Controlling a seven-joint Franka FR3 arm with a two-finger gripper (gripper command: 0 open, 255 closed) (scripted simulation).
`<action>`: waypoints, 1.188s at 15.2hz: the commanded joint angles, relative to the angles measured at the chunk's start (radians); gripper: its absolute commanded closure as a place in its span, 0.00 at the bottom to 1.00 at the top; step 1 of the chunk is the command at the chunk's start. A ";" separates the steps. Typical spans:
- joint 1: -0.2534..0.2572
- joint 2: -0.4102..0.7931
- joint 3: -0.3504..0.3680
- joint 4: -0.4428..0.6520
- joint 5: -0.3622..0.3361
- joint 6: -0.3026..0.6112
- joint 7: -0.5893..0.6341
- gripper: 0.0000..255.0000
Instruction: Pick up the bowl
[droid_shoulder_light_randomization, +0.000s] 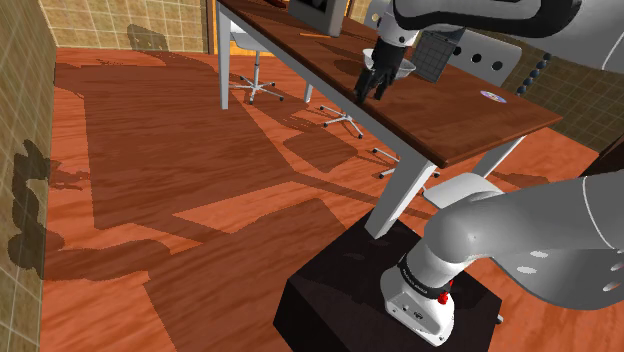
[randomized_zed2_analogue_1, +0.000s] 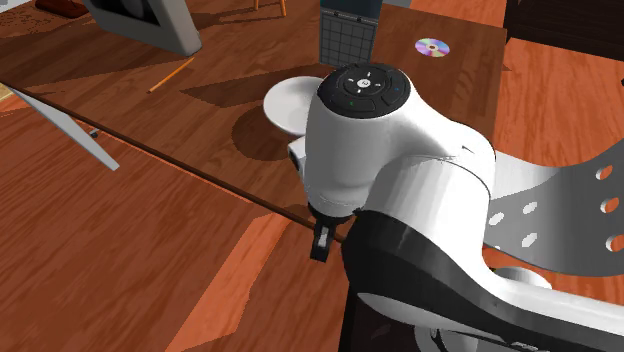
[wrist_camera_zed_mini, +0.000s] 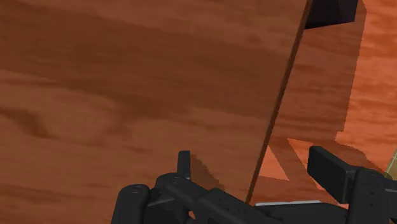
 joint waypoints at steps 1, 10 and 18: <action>-0.050 0.022 0.004 0.026 -0.184 0.036 -0.067 0.00; -0.125 0.196 -0.008 0.206 -0.347 0.180 -0.246 0.00; -0.139 0.267 -0.020 0.242 -0.417 0.280 -0.285 0.00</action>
